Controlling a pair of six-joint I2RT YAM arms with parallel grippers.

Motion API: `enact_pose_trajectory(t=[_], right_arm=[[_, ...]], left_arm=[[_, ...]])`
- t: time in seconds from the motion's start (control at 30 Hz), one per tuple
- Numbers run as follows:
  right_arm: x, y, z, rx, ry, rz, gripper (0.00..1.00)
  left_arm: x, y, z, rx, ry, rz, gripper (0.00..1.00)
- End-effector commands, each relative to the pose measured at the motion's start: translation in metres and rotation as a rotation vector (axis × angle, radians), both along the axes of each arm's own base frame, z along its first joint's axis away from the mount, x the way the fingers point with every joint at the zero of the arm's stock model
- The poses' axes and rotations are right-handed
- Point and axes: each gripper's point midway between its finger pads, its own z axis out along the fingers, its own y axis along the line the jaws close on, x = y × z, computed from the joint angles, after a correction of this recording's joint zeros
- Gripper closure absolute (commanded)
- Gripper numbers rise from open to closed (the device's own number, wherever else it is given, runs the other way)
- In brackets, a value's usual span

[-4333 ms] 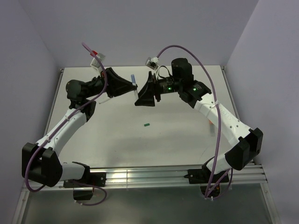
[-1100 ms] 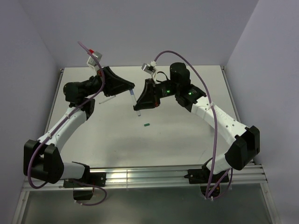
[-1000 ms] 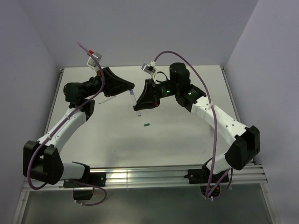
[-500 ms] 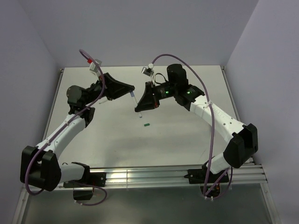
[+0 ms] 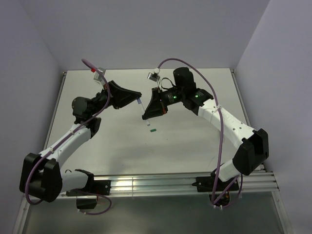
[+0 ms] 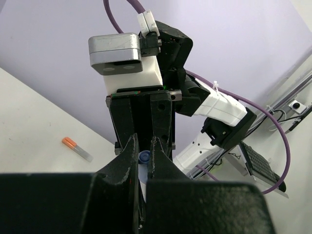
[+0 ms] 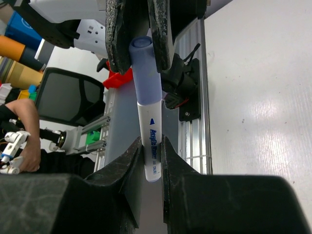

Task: Insert the pens into the pen caps

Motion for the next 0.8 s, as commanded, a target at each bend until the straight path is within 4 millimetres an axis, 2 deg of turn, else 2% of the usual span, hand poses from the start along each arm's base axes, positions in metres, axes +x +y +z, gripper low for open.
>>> enact_pose_trajectory(t=[0.0, 0.43, 0.77], right_arm=[[0.049, 0.003, 0.062, 0.145, -0.289, -0.155, 1.00], [0.072, -0.003, 0.068, 0.135, -0.373, -0.229, 1.00], [0.083, -0.001, 0.071, 0.130, -0.411, -0.266, 1.00]], left_arm=[[-0.067, -0.019, -0.037, 0.133, 0.017, -0.312, 1.00], [-0.082, -0.025, -0.059, 0.152, 0.096, -0.351, 1.00], [-0.086, -0.029, -0.066, 0.131, 0.149, -0.348, 1.00]])
